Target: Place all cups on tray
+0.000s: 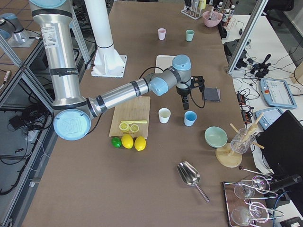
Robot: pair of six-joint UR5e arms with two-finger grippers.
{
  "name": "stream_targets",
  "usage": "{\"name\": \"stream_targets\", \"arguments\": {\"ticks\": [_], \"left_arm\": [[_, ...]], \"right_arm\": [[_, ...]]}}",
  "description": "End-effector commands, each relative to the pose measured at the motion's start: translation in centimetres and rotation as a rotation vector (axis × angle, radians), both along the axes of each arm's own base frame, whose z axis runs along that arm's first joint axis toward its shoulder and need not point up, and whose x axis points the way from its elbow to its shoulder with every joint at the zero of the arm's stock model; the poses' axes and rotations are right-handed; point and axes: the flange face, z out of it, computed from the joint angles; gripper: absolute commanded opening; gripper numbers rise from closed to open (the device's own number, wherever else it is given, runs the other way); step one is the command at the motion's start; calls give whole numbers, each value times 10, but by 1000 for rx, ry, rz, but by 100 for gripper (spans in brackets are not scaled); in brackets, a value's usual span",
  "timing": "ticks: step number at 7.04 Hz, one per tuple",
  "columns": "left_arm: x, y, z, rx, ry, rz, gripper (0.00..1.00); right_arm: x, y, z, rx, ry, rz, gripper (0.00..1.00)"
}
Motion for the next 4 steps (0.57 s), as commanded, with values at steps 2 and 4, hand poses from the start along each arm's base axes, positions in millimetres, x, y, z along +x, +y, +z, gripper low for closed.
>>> {"name": "stream_targets", "arguments": {"ticks": [2,4], "left_arm": [[95,-33,5,-36,-81,18,97],[108,-35,12,-17,-79,29,88]], "right_arm": [[-14,2,3,0,11,-13,100],[-13,2,4,1,11,-14,100]]}}
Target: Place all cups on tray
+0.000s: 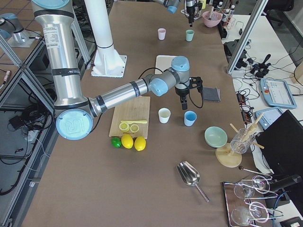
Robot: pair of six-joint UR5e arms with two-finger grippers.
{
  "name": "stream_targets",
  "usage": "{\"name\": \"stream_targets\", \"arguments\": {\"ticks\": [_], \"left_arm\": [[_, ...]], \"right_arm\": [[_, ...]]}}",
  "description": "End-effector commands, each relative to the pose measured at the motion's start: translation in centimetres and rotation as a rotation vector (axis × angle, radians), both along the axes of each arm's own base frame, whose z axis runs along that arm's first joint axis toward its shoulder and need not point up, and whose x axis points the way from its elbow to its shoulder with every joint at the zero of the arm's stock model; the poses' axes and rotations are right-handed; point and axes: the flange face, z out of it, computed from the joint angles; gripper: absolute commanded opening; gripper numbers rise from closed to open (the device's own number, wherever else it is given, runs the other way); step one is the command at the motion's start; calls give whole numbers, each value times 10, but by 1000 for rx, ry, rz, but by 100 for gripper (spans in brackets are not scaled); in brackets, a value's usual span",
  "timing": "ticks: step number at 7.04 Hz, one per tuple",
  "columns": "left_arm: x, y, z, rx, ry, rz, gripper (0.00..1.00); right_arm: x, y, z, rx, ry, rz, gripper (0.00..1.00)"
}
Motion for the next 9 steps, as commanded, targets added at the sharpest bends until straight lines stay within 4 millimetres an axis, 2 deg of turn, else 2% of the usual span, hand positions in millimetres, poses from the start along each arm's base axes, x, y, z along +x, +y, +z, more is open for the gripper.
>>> {"name": "stream_targets", "arguments": {"ticks": [1,3,4,5,6,7,8,9], "left_arm": [[24,4,9,10,-4,24,83],[43,12,16,14,-4,52,76],[51,14,23,27,-9,52,65],[62,17,25,16,-17,40,29],[64,18,24,21,-17,41,0],[64,19,19,20,-5,30,0],[64,19,3,6,26,-3,0],[65,20,-30,-4,72,-34,0]], "right_arm": [[0,0,1,0,1,-1,100],[1,2,4,-4,6,2,100],[2,1,6,0,19,12,100],[2,1,7,0,24,14,100],[2,1,7,0,24,14,100],[2,1,6,1,23,14,100],[3,2,7,0,24,14,100],[3,2,6,1,23,14,100]]}}
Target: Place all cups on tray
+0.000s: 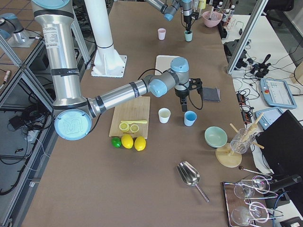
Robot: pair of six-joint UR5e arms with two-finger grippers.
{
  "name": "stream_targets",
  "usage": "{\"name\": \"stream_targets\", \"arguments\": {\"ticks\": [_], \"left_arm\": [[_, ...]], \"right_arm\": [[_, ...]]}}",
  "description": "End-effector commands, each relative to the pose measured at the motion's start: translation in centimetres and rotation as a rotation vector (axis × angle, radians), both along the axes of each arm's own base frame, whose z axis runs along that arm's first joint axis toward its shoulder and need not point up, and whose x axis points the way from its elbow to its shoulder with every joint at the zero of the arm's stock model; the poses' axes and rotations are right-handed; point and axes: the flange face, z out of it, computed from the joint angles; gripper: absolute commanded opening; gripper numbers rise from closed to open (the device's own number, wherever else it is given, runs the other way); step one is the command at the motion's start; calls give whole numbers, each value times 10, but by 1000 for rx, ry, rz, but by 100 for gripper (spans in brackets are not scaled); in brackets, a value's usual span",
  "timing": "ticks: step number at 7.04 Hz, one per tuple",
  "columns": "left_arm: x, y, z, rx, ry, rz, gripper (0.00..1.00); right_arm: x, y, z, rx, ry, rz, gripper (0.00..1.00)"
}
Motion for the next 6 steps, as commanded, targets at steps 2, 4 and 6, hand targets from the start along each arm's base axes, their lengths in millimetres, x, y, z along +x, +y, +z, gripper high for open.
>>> {"name": "stream_targets", "arguments": {"ticks": [2,4,6], "left_arm": [[24,13,-86,-79,120,-79,0],[83,42,-150,-211,170,-100,0],[173,84,-194,-214,157,-127,0]], "right_arm": [[0,1,1,-2,1,0,100],[0,0,0,-1,0,0,100],[0,1,1,-2,1,0,100]]}}
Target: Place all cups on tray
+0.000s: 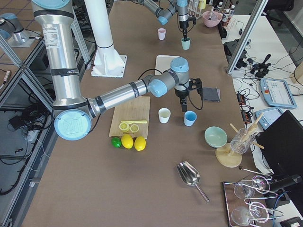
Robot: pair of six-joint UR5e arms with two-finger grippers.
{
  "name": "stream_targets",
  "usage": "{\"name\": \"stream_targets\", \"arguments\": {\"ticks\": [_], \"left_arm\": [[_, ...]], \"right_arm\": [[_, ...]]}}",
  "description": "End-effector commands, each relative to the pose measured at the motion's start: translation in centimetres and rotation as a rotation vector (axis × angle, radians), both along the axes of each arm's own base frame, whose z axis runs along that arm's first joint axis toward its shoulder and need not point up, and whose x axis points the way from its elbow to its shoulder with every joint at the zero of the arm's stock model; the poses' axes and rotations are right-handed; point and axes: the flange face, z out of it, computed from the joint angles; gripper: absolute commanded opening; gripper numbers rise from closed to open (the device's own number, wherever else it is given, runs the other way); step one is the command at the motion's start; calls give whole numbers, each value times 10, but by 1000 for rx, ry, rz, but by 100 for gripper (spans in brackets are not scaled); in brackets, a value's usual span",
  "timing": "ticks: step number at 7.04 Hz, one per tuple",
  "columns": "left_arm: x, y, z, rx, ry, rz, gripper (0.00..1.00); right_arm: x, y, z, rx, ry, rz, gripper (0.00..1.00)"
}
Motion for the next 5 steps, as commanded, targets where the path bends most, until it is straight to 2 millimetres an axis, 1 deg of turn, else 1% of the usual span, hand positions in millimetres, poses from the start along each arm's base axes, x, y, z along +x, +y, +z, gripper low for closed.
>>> {"name": "stream_targets", "arguments": {"ticks": [1,2,4,5], "left_arm": [[66,37,-47,-38,4,-1,0],[84,51,-54,-60,16,10,0],[88,53,-54,-62,15,4,0],[86,53,-52,-56,16,5,60]], "right_arm": [[0,0,1,-3,1,0,100],[0,0,1,-2,0,1,100],[0,0,1,-4,1,1,100],[0,0,1,-2,0,1,100]]}}
